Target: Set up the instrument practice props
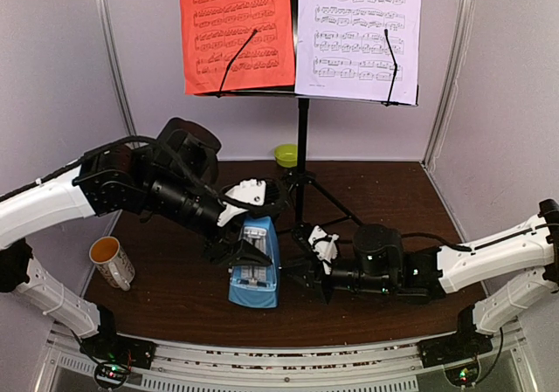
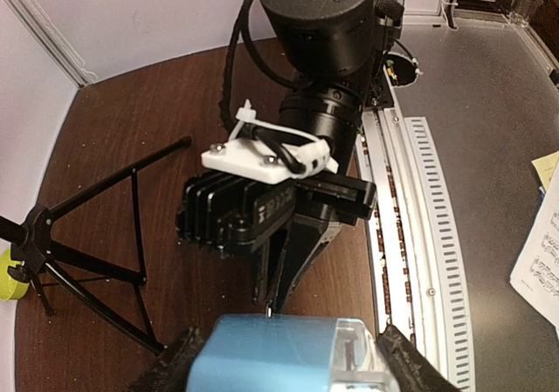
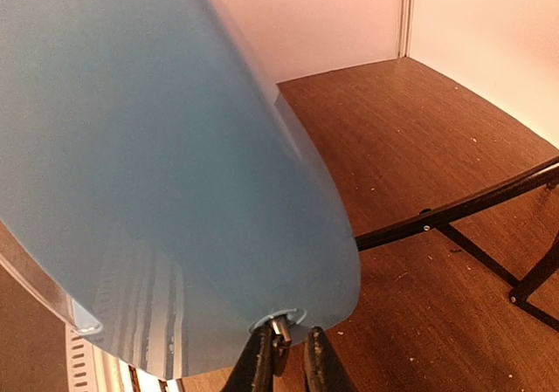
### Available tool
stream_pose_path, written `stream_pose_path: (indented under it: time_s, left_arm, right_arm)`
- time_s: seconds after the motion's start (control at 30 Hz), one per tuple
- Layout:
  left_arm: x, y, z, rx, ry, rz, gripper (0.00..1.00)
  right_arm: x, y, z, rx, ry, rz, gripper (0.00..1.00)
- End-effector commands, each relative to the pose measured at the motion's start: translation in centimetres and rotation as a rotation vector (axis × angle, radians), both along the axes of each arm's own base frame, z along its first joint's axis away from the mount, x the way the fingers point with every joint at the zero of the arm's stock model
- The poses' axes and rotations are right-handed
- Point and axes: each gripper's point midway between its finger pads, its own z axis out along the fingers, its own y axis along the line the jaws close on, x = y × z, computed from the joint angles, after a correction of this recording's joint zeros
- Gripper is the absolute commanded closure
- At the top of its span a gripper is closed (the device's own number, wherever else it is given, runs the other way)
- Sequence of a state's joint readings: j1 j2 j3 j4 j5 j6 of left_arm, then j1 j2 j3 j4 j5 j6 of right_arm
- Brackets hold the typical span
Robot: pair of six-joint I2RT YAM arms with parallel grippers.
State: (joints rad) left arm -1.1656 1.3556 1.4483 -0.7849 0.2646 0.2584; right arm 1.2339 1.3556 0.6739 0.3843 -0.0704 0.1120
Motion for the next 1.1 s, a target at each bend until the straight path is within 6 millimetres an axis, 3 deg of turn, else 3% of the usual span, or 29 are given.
stream_pose_path:
  time_s: [0.0, 0.07, 0.4, 0.77, 1.07]
  left_arm:
    - [-0.5, -1.2, 4.7, -0.18, -0.082, -0.047, 0.88]
    - [-0.5, -1.1, 4.7, -0.179, -0.091, -0.043, 0.88]
    - [0.0, -0.6, 6.3, -0.229, -0.235, -0.018, 0.88]
    - [-0.9, -0.5, 8.3, -0.239, -0.529, -0.079, 0.89]
    - [-1.6, -1.9, 8.0, -0.2, -0.722, -0.148, 0.89]
  right_arm:
    - [0.1, 0.4, 2.7, 0.057, -0.014, -0.009, 0.92]
    - [0.1, 0.3, 2.8, 0.059, -0.005, -0.01, 1.0]
    - [-0.8, 0.6, 2.6, 0.125, 0.151, 0.059, 1.0]
    - [-0.4, 0.4, 4.0, 0.281, 0.559, 0.155, 1.0]
    - [-0.4, -0.1, 5.2, 0.365, 0.83, 0.245, 1.0]
